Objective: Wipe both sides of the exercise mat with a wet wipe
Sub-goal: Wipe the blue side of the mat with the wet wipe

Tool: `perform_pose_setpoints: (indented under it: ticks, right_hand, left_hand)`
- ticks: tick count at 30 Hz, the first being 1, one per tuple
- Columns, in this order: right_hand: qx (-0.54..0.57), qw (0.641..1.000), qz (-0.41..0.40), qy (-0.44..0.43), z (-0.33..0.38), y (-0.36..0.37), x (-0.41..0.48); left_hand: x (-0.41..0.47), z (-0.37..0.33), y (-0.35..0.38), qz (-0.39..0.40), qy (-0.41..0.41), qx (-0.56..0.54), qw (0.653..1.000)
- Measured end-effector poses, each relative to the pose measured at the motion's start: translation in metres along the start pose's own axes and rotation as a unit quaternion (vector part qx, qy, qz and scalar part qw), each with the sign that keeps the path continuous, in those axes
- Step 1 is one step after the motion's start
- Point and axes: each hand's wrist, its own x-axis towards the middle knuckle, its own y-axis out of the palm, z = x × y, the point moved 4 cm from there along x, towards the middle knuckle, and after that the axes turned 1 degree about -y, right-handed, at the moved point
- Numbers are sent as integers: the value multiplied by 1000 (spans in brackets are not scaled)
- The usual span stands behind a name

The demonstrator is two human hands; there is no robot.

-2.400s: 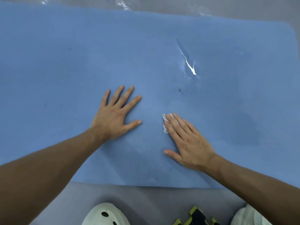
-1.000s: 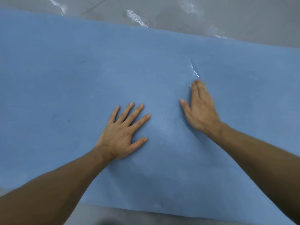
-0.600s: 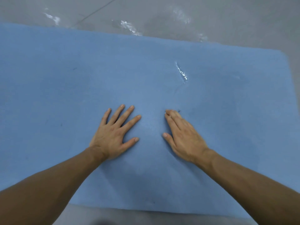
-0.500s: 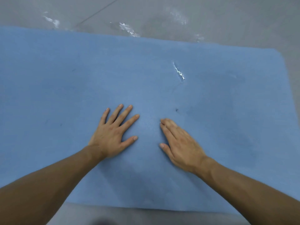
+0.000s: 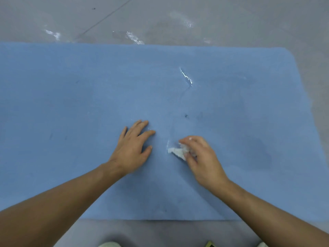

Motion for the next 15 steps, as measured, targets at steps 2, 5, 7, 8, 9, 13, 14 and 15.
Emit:
perform_pose_setpoints:
  ticks: [2, 5, 7, 8, 9, 13, 14, 15]
  right_hand:
    - [111, 985, -31, 125, 4, -6, 14]
    - [267, 928, -40, 258, 7, -1, 21]
    - [304, 911, -48, 274, 11, 3, 23]
    - [318, 906, -47, 276, 13, 5, 23]
    - [334, 900, -43, 276, 15, 7, 24]
    - [375, 885, -28, 276, 18, 11, 25]
    - [371, 886, -29, 277, 17, 11, 25]
    - [359, 889, -33, 281, 16, 12, 24]
  left_hand:
    - [2, -18, -5, -3, 2, -80, 997]
    - [4, -46, -8, 49, -79, -280, 956]
    - [5, -61, -7, 87, -123, -389, 909]
    - [6, -67, -6, 91, -138, -418, 893]
    - [7, -69, -6, 86, -156, -440, 880]
    - [9, -62, -8, 64, -212, -462, 859]
    - [9, -61, -9, 70, -214, -458, 860]
    - [9, -60, -10, 73, -215, -460, 858]
